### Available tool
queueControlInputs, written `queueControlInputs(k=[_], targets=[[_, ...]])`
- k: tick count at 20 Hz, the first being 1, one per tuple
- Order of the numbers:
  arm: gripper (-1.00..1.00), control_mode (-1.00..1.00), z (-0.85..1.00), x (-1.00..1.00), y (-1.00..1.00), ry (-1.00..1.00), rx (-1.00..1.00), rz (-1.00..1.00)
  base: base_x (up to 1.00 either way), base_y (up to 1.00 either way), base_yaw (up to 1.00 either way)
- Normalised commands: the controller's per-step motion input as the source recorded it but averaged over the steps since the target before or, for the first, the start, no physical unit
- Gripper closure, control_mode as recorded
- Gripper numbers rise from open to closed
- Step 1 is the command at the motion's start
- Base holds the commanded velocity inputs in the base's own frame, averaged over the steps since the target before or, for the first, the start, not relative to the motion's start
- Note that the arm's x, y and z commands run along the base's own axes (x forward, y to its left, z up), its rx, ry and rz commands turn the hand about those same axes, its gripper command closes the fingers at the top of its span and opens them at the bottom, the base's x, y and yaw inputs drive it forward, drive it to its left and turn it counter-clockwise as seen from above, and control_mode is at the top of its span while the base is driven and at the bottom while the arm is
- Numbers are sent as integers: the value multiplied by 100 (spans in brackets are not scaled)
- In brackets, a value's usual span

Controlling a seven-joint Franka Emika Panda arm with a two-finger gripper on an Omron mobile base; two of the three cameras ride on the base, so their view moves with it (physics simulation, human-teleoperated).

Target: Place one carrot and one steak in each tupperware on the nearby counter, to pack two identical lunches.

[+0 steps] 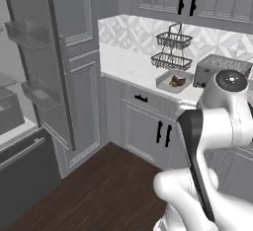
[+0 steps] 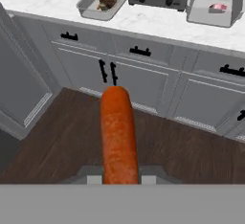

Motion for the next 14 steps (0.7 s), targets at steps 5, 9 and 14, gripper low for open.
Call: queueControlInputs(k=[5, 9, 14], targets=[[100, 100, 0, 0, 0, 0, 0, 0, -9, -53, -47], [100, 100, 0, 0, 0, 0, 0, 0, 46, -53, -37], [100, 100, 0, 0, 0, 0, 0, 0, 85, -57, -25]])
